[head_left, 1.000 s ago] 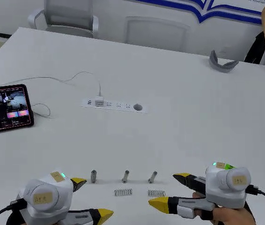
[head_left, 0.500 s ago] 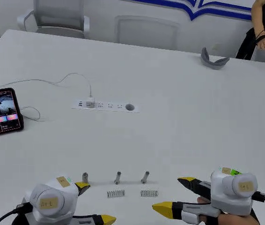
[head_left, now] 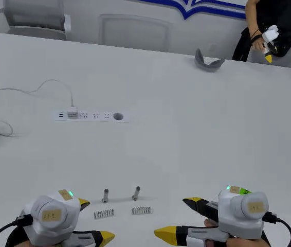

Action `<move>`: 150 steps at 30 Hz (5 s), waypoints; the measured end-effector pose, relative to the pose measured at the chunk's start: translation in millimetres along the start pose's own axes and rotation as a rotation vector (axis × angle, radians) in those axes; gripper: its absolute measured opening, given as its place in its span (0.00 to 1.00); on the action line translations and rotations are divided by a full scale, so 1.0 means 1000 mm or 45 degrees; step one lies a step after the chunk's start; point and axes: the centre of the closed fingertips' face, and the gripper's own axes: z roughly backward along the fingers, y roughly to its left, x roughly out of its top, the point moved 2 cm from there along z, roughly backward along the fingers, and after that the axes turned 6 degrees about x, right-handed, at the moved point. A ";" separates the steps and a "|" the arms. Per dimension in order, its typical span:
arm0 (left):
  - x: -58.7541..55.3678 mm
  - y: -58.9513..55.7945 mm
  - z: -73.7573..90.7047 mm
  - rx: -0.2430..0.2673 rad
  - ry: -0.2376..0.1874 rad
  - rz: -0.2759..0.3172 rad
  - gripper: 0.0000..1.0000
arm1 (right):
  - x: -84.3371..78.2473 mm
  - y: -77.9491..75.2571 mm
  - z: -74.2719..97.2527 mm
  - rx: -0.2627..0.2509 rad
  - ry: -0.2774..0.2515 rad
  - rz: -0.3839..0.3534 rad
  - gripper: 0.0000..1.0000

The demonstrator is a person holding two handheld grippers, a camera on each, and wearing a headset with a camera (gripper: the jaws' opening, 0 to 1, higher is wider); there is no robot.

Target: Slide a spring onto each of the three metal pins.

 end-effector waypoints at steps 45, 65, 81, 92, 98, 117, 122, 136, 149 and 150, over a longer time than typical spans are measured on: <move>-0.039 0.016 -0.052 0.076 0.247 -0.134 0.11 | -0.027 0.005 0.022 -0.036 -0.026 -0.100 0.80; -0.036 0.002 -0.023 0.085 0.190 -0.028 0.11 | -0.030 0.010 0.012 0.034 -0.041 -0.139 0.79; -0.018 -0.013 0.001 0.084 0.103 -0.016 0.11 | -0.023 0.025 -0.009 0.142 -0.044 -0.152 0.75; -0.008 -0.022 0.012 0.074 0.061 -0.040 0.11 | -0.014 0.035 -0.018 0.214 -0.065 -0.171 0.68; -0.003 -0.029 0.021 0.063 0.045 -0.059 0.11 | -0.011 0.039 -0.022 0.252 -0.073 -0.188 0.62; 0.021 -0.049 0.033 0.011 -0.022 -0.141 0.11 | 0.009 0.066 -0.055 0.441 -0.074 -0.251 0.43; 0.025 -0.054 0.036 -0.002 -0.032 -0.156 0.11 | 0.012 0.069 -0.061 0.473 -0.071 -0.275 0.38; 0.028 -0.067 0.041 -0.066 -0.037 -0.230 0.10 | 0.013 0.078 -0.065 0.555 -0.051 -0.320 0.21; 0.029 -0.076 0.047 -0.111 -0.041 -0.293 0.10 | 0.019 0.090 -0.058 0.644 -0.010 -0.290 0.12; 0.029 -0.076 0.048 -0.112 -0.042 -0.295 0.10 | 0.019 0.090 -0.058 0.647 -0.004 -0.283 0.12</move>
